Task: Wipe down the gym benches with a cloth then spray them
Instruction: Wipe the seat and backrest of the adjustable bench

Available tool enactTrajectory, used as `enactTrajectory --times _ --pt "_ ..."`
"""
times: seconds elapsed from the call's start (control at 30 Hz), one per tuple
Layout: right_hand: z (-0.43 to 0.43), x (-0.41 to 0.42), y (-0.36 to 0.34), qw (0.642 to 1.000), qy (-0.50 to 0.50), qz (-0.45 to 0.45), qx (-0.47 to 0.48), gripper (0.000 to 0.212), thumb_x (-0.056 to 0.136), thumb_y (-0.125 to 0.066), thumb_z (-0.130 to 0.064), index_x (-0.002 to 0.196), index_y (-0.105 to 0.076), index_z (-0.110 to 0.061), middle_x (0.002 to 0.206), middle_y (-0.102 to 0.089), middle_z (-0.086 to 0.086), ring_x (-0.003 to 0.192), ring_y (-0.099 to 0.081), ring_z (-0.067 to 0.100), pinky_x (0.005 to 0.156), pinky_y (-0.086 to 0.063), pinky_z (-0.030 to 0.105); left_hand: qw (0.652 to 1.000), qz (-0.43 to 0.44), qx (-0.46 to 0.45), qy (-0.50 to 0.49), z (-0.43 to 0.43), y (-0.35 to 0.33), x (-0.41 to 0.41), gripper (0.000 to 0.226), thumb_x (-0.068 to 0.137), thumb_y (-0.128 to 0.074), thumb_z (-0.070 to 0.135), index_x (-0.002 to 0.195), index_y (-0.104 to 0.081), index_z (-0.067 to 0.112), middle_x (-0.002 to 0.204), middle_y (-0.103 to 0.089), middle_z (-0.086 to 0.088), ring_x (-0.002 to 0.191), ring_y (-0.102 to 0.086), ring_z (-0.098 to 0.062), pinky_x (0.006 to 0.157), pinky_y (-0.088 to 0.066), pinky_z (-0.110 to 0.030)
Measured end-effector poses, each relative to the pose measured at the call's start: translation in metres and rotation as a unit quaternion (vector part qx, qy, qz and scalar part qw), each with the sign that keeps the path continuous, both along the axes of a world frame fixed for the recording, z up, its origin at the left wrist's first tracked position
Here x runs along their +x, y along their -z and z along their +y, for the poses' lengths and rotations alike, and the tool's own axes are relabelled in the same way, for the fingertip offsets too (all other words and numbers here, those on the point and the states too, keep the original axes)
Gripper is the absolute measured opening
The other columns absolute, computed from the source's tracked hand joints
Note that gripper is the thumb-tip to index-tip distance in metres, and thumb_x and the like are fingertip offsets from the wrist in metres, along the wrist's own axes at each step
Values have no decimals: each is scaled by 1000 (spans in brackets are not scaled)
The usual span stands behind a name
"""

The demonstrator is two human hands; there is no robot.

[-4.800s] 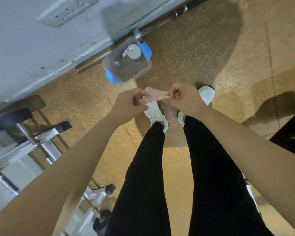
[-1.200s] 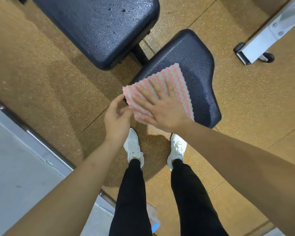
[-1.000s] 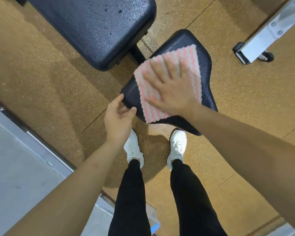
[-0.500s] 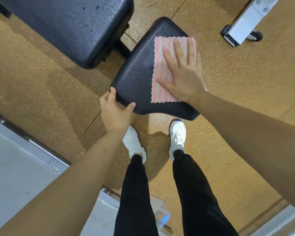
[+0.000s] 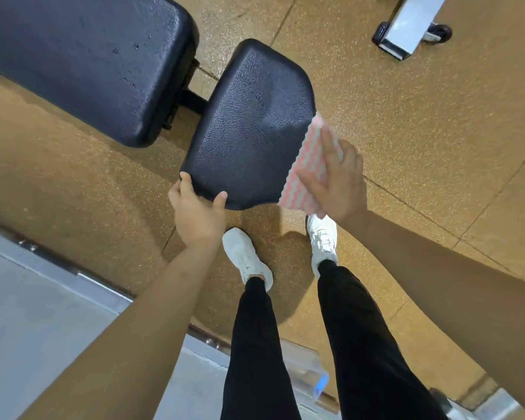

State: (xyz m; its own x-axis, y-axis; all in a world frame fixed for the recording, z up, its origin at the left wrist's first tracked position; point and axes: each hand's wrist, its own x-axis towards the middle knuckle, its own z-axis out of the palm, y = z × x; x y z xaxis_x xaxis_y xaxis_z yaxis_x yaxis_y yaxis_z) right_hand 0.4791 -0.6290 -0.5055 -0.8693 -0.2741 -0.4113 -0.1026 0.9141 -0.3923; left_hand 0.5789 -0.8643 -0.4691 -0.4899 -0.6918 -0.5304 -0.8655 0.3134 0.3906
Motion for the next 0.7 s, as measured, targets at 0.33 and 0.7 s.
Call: enactTrajectory --times 0.33,0.7 --pt "-46 -84 -7 979 134 -129 -82 60 90 -44 -76 124 -59 -28 116 -70 -3 108 -64 25 83 -42 34 996 -76 -15 41 -5 -20 -14 79 85 -81 38 148 -39 15 141 -45 -6 118 -61 -28 95 -52 -45" --pt "-22 -64 -27 962 209 -93 -149 74 83 -73 -45 147 -44 -24 144 -37 -2 115 -53 10 98 -46 25 928 -5 -146 343 -10 -32 -80 66 83 -77 35 140 -50 17 141 -54 -7 126 -52 -32 103 -45 -46"
